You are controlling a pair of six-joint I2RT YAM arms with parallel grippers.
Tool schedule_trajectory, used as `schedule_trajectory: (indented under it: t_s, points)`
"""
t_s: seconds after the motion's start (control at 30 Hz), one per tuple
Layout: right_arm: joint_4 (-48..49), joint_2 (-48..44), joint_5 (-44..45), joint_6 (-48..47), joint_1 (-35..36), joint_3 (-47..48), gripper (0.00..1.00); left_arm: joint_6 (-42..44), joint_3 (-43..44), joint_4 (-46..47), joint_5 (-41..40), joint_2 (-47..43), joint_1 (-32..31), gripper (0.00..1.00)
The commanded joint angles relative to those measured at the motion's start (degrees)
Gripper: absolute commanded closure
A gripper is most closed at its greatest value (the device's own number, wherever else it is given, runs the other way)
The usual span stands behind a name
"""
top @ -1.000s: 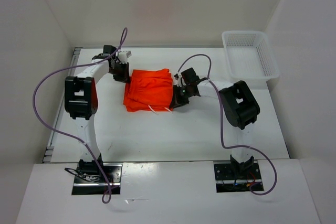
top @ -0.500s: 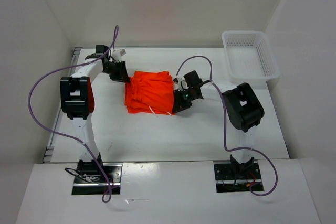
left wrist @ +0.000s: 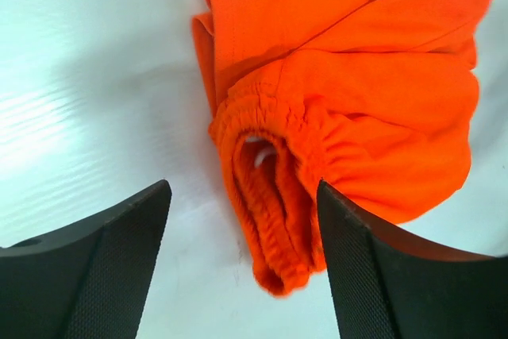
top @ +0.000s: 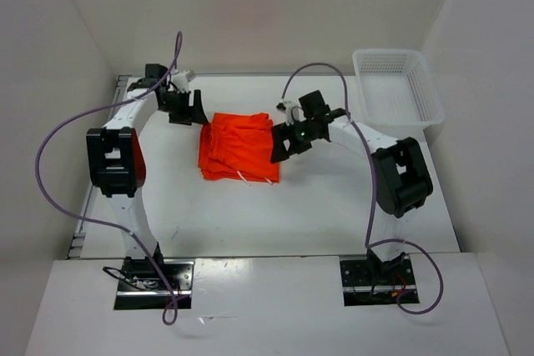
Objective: Fold and stack the shorts
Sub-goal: Fold the shorts
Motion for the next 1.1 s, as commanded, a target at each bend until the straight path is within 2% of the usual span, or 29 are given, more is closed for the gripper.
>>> schedule_trajectory:
  t_s: [0.0, 0.1, 0.13, 0.23, 0.33, 0.43, 0.53, 0.77, 1.07]
  points:
    - [-3.12, -6.26, 3.78, -3.63, -5.92, 6.74, 0.07, 0.3, 0.1, -0.82, -4.55, -10.79, 1.38, 0.18]
    - [-3.65, -8.89, 13.08, -7.15, -8.22, 10.44, 0.05, 0.3, -4.46, 1.46, -10.35, -18.35, 3.31, 0.02]
    - [-3.13, -9.51, 16.15, -9.68, -8.84, 11.23, 0.05, 0.3, -5.44, 2.08, -15.07, -20.11, 4.1, 0.02]
    - [0.29, -12.85, 30.72, -13.3, -9.37, 12.56, 0.05, 0.3, -9.04, 2.6, -19.94, -26.96, 9.81, 0.0]
    - [5.39, -16.97, 36.74, -13.93, -12.0, 10.11, 0.03, 0.3, -15.96, 4.1, -21.8, -32.4, 15.88, 0.0]
    - [6.02, -21.1, 36.93, -13.93, -14.98, 8.17, 0.03, 0.3, -21.43, 5.33, -22.33, -37.68, 19.66, 0.0]
    - [5.41, -25.31, 32.72, -13.31, -16.14, 5.28, 0.03, 0.3, -26.8, 6.56, -21.19, -41.38, 22.73, 0.0]
    - [4.88, -33.14, 32.18, -12.17, -17.19, -0.63, 0.03, 0.3, -27.34, 6.57, -21.71, -44.47, 25.2, 0.0]
    - [5.93, -37.98, 31.57, -11.64, -17.72, -6.25, 0.02, 0.3, -28.57, 7.09, -19.08, -46.23, 25.82, 0.0]
